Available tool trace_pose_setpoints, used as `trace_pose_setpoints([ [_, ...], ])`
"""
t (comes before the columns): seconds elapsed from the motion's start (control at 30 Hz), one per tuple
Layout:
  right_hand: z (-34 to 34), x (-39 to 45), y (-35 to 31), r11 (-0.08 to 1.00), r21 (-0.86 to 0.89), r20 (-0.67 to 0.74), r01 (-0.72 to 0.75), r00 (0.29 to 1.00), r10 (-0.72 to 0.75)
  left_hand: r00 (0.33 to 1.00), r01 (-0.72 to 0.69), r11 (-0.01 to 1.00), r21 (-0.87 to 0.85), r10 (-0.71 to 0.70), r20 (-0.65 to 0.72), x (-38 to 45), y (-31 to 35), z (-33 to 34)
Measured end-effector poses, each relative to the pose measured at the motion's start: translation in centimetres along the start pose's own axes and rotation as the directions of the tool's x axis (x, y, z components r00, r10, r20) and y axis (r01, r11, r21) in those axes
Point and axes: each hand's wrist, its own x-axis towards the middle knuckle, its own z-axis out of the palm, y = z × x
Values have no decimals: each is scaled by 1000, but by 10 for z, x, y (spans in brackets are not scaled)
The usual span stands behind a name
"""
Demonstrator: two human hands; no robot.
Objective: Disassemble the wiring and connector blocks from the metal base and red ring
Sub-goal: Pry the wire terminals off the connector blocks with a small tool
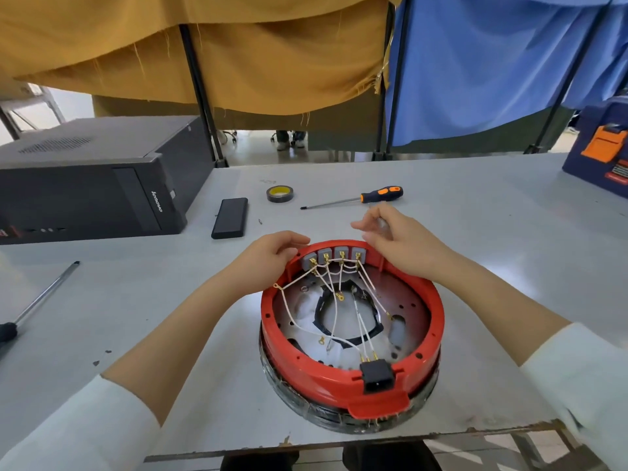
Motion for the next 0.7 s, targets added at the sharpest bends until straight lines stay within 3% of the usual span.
trace_pose_setpoints([
  [0.17, -1, 29, -21, 867, 494, 7, 56, 998, -68, 997, 37, 982, -184, -25, 68, 21, -2, 0],
  [0.27, 8, 43, -20, 733, 680, 60, 8, 996, -67, 998, -8, 985, -175, 20, 66, 32, -3, 9],
  [0.4, 19, 57, -1, 640, 766, 127, -62, 990, -56, 995, -71, 963, -260, 87, 51, 37, -12, 19],
  [0.7, 19, 58, 13, 526, 845, 118, -90, 993, -19, 966, -231, 868, -441, 150, -211, 28, -9, 19],
])
